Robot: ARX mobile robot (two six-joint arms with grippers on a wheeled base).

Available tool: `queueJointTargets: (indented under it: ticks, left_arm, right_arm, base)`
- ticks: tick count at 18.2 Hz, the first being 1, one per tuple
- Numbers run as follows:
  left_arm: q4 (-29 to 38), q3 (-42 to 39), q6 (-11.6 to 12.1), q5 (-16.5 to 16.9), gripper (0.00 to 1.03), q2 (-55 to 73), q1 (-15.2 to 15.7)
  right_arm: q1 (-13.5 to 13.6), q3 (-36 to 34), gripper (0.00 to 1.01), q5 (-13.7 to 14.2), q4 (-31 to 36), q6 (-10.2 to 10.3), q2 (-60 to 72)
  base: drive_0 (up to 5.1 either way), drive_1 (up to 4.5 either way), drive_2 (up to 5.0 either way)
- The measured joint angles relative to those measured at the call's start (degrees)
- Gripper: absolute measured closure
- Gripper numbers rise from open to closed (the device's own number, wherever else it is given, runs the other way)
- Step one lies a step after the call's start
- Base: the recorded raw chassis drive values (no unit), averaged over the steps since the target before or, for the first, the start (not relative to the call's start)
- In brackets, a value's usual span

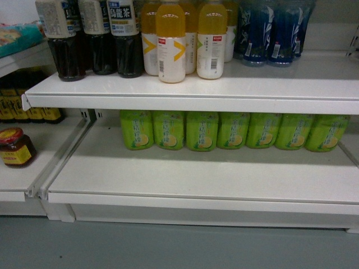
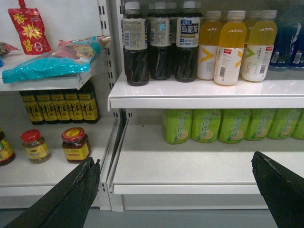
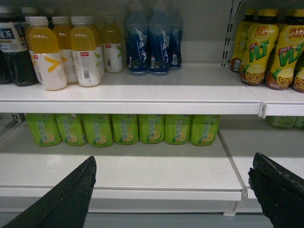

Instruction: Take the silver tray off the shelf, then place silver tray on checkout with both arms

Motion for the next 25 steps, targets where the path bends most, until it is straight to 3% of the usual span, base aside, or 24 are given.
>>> queueJointTargets:
  ticks: [25]
  left_arm:
    - [-0.1,0.0,0.0,0.0,0.05,0.0,0.0]
  right_arm:
    - [0.0,0.0,0.03,0.0,-0.1,0.0,0.0]
  base:
    - [0.0,0.00,0.0]
